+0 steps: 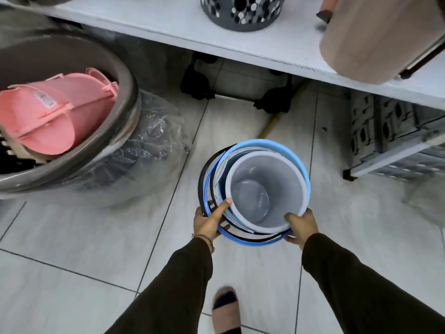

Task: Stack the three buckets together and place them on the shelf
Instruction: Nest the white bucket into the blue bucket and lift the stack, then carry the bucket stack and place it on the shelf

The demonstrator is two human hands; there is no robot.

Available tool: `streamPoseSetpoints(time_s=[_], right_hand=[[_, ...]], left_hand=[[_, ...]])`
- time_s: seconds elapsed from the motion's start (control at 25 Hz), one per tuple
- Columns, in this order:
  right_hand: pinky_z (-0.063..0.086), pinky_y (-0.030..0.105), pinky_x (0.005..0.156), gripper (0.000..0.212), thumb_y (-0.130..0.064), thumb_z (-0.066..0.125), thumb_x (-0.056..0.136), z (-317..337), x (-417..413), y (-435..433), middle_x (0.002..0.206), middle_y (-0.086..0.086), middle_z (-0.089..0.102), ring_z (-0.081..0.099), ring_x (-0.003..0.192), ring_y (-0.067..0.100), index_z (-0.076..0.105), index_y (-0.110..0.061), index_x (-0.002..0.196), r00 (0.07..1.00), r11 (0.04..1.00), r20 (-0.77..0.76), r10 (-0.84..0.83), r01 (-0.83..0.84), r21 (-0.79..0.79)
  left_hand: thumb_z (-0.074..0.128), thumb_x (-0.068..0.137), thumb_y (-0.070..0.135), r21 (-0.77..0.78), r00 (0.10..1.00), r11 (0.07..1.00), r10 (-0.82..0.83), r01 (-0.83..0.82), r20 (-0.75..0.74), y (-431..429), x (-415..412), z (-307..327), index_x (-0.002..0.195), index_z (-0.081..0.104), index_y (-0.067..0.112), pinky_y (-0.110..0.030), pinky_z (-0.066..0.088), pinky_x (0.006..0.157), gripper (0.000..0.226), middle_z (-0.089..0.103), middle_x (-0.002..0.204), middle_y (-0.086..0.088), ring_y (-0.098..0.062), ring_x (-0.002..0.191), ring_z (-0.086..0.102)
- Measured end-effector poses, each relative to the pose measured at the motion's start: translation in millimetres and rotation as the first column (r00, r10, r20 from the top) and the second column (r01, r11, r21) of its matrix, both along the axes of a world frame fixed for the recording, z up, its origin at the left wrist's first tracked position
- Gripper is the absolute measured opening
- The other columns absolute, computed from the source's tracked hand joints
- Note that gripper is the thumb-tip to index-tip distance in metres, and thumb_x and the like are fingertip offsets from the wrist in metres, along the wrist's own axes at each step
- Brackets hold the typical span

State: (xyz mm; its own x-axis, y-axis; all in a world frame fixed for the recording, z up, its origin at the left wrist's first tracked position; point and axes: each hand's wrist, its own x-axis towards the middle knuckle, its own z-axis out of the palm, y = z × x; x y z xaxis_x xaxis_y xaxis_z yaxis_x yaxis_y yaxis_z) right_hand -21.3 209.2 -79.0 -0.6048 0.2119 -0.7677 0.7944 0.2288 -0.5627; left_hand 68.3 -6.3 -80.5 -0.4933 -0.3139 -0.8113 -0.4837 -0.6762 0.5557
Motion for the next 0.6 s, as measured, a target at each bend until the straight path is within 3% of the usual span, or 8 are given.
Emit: streamPoseSetpoints(time_s=[0.16, 0.32, 0.44, 0.6], right_hand=[[0.054, 0.036, 0.061, 0.044, -0.008, 0.055, 0.083, 74, 26, -5, 0.127, 0.023, 0.057, 0.057, 0.091, 0.038, 0.046, -0.017, 0.125, 0.998, 0.999, -0.041, -0.049, 0.048, -0.013], [0.055, 0.035, 0.061, 0.036, -0.011, 0.057, 0.085, 200, 37, -22, 0.123, 0.021, 0.057, 0.059, 0.098, 0.038, 0.047, -0.019, 0.119, 0.990, 0.998, -0.137, -0.028, 0.021, -0.051], [0.054, 0.032, 0.057, 0.032, -0.012, 0.057, 0.087, 304, 46, -42, 0.118, 0.018, 0.058, 0.062, 0.104, 0.040, 0.049, -0.017, 0.117, 0.979, 0.999, -0.204, 0.008, -0.017, -0.044], [0.053, 0.031, 0.053, 0.025, -0.011, 0.059, 0.086, 453, 55, -61, 0.110, 0.016, 0.058, 0.061, 0.089, 0.032, 0.052, -0.010, 0.111, 0.931, 0.998, -0.358, 0.063, -0.065, 0.005]], left_hand=[[0.093, 0.063, 0.020, -0.102, 0.991, 0.992, -0.090, 0.080, -0.102, -18, 3, 84, 0.120, 0.061, 0.012, -0.060, 0.058, 0.086, 0.066, 0.073, 0.116, -0.017, -0.038, 0.105, 0.071], [0.096, 0.051, 0.031, -0.194, 0.972, 0.974, -0.153, 0.118, -0.179, -43, 19, 202, 0.114, 0.069, 0.013, -0.051, 0.062, 0.083, 0.070, 0.078, 0.105, -0.011, -0.031, 0.096, 0.075], [0.097, 0.048, 0.032, -0.205, 0.963, 0.976, -0.124, 0.075, -0.238, -61, 34, 294, 0.112, 0.071, 0.012, -0.052, 0.061, 0.082, 0.073, 0.079, 0.102, -0.012, -0.030, 0.092, 0.076], [0.098, 0.043, 0.032, -0.222, 0.932, 0.975, -0.068, -0.013, -0.355, -78, 47, 428, 0.113, 0.070, 0.010, -0.058, 0.059, 0.084, 0.078, 0.077, 0.106, -0.016, -0.034, 0.096, 0.074]])
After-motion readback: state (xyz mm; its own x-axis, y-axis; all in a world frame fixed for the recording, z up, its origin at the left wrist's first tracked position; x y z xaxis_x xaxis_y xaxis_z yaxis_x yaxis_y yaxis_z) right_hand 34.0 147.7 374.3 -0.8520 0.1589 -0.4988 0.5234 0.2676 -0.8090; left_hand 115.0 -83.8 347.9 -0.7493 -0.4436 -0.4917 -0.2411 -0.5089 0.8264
